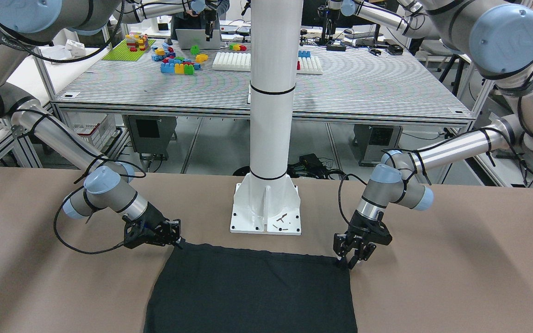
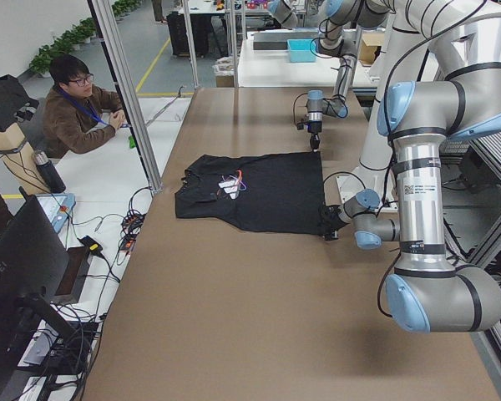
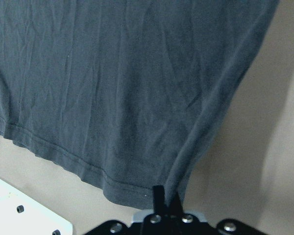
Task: Fold clothes
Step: 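Grasp the hem corners with the left and right grippers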
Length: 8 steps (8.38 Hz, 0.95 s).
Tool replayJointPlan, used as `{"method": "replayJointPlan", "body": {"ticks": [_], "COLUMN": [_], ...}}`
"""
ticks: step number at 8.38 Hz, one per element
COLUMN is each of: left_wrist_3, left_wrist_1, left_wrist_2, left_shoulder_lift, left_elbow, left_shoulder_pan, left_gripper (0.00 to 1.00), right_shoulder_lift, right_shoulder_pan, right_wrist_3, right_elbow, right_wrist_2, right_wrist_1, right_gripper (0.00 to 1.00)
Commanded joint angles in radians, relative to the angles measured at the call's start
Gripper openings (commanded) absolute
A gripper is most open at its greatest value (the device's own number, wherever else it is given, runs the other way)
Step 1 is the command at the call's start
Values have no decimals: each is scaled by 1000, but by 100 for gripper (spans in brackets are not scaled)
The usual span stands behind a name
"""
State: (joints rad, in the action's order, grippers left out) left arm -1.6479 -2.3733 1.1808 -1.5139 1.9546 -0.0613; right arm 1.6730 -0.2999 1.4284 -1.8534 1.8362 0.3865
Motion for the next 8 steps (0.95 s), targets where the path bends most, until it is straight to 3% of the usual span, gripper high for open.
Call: {"method": "replayJointPlan", "body": {"ticks": [1,3,5,6,8], "left_wrist_3": [2,2,2,16,20], "left_wrist_1": [5,5,3,3,-1], "left_wrist_2": [-17,-12,-3,41,263], "left_shoulder_lift": [-5,-5,3,14,79], "left_elbow": [3,21,85,151,255], "left_shoulder_pan": [18,18,15,6,-136], "left_gripper": [0,0,0,0,0], "right_shoulder_lift": [-1,-1,1,2,8], "right_shoulder_pan": [-2,-13,-75,-161,-321], "right_wrist_3": [0,0,1,0,-2], "right_elbow": [-1,-1,-9,-24,-52], "right_wrist_2": [0,15,98,204,431], "right_wrist_1": [0,0,-2,-2,-2], "right_gripper": [0,0,0,0,0]}}
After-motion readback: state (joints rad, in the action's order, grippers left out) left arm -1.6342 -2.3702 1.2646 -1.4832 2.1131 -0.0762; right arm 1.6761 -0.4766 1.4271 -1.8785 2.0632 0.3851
